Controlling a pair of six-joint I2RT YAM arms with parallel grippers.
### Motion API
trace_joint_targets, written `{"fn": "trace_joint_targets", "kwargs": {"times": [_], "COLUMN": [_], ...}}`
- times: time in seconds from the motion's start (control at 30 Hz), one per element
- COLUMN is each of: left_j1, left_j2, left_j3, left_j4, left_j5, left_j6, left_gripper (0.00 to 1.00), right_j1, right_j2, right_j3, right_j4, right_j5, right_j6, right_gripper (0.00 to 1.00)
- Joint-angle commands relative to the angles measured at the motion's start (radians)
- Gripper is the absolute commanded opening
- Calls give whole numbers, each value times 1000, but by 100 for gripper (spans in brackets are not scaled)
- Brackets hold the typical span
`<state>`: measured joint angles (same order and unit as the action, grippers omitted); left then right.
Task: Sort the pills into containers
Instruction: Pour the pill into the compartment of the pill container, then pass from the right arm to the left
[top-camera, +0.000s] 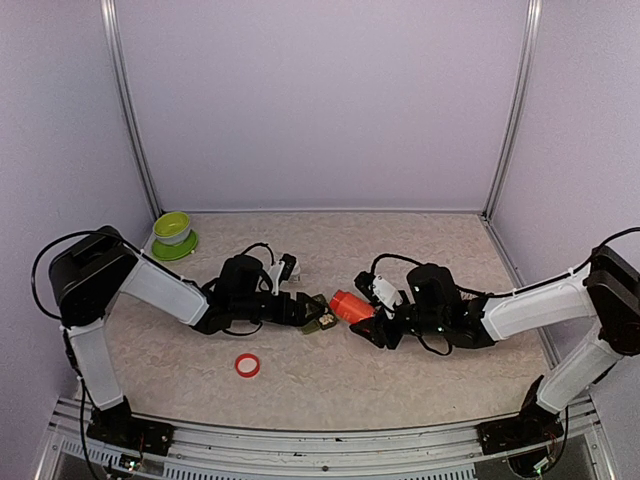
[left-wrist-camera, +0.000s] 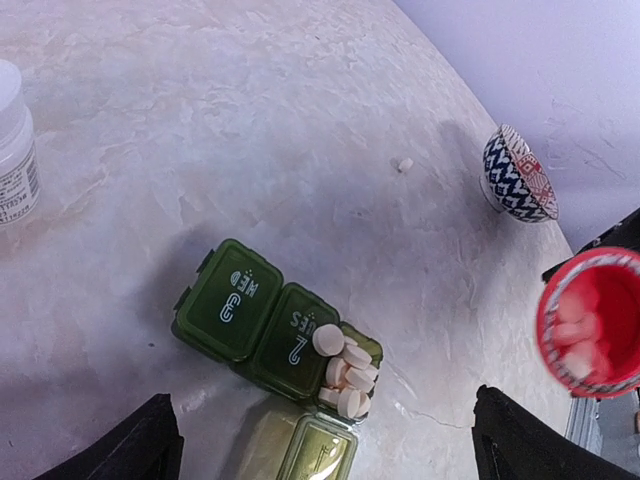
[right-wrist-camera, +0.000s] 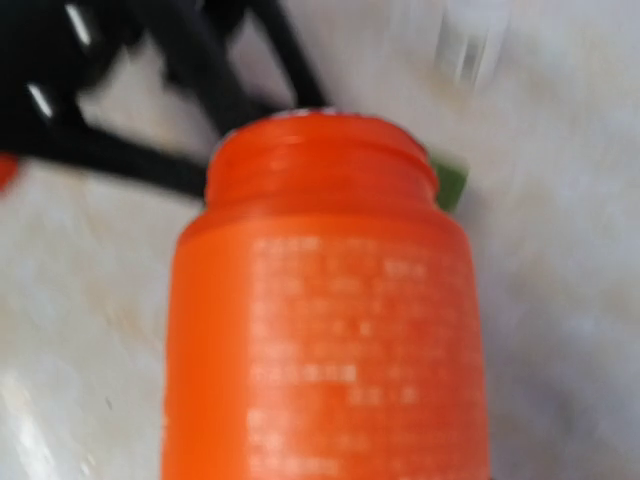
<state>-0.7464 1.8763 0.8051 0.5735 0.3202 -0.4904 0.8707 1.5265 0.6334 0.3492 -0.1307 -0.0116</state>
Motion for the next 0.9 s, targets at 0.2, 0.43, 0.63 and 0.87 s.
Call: {"fn": "trace_joint_targets", "kwargs": {"times": [0.2, 0.43, 0.63, 0.87], "left_j1": [7, 1, -46, -159], "left_j2": [-111, -203, -326, -366], "left_j3": [-67, -95, -31, 86], "left_j4": [139, 131, -36, -223], "left_j5": [96, 139, 118, 88], "left_j6": [-13, -58, -14, 56], "left_gripper": [99, 99, 99, 99], "right_j1": [9, 9, 8, 9], "right_j2": [-156, -145, -113, -123], "right_j3": [-195, -379, -398, -382], "right_j4": [475, 886, 983, 937], "right_j5": [4, -105, -169, -171], "right_j6": [-20, -43, -62, -54], "right_gripper": [35, 37, 39, 39]}}
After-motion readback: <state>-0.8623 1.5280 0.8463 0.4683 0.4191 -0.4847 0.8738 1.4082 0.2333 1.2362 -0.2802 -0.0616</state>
